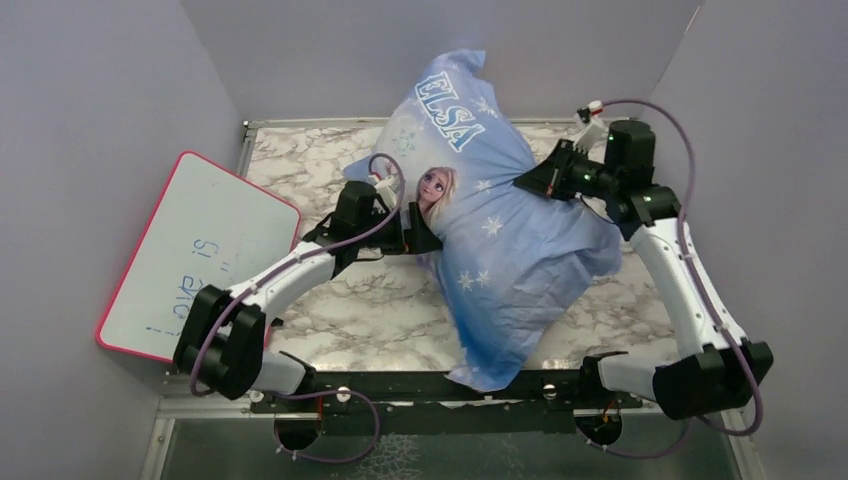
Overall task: Remove the pillowcase from the pillow
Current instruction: Turn over the pillow at the center of the board.
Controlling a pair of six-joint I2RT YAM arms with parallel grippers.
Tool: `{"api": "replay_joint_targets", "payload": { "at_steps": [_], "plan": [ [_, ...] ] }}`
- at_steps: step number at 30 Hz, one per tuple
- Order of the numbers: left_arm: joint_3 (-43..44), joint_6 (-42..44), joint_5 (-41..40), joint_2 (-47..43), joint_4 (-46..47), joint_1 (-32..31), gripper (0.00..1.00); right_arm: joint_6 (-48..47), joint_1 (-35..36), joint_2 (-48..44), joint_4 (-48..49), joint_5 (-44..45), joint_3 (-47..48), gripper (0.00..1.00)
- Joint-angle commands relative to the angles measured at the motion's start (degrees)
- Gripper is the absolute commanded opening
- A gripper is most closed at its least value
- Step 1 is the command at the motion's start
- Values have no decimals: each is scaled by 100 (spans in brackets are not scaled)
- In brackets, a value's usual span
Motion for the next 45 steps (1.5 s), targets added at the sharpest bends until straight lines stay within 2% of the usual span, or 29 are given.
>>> {"api": "replay_joint_targets", "payload": {
  "at_steps": [1, 4, 6, 11, 12, 15, 17, 19, 22, 25, 28, 30, 33, 39, 42, 45],
  "plan": [
    [1042, -176, -89, 862, 1204, -523, 92, -15, 52, -934, 255, -164, 1324, 1],
    [1755, -318, -269, 1483, 1482, -670, 93, -14, 53, -919, 315, -909, 1711, 1],
    [2079, -438, -406, 1717, 1431, -678, 92, 86, 53, -931, 360, -1059, 1660, 1],
    [1795, -323, -1443, 1314, 538, -578, 94, -450, 202, -254, -592, -1258, 1009, 2],
    [1615, -312, -1660, 1150, 305, -540, 95, -619, 426, -39, -789, -1044, 843, 2],
    [905, -409, -2190, 461, 5, -450, 95, -914, 1734, 667, -1155, 337, 741, 5],
    [474, -492, -2566, -193, -184, -418, 96, -856, 2548, 1088, -975, 704, 893, 5],
    [270, -615, -3161, -759, -659, -366, 96, -621, 2819, 1380, -684, 840, 1052, 7],
    [261, -734, -4345, -1622, -1582, -307, 98, -581, 3047, 1746, -485, 745, 1443, 17],
    [349, -887, -5453, -2343, -2405, -212, 99, -692, 3195, 2118, -480, -101, 1836, 28],
    [345, -997, -6123, -2898, -2864, -169, 99, -607, 3238, 1945, 22, -1184, 1948, 45],
    [282, -992, -6165, -3186, -2936, -160, 99, -614, 3247, 1581, 232, -1290, 2035, 56],
    [182, -981, -5994, -3370, -2926, -155, 99, -951, 3241, 879, 166, -645, 2090, 61],
    [178, -1030, -5712, -3408, -2923, -160, 99, -1101, 3234, -287, 108, 2445, 1164, 86],
    [222, -1076, -5731, -3479, -2922, -160, 99, -854, 3226, -505, -173, 3964, 742, 93],
    [242, -986, -5680, -3534, -2916, -160, 99, -602, 3103, -435, -533, 4498, 399, 96]
  ]
}}
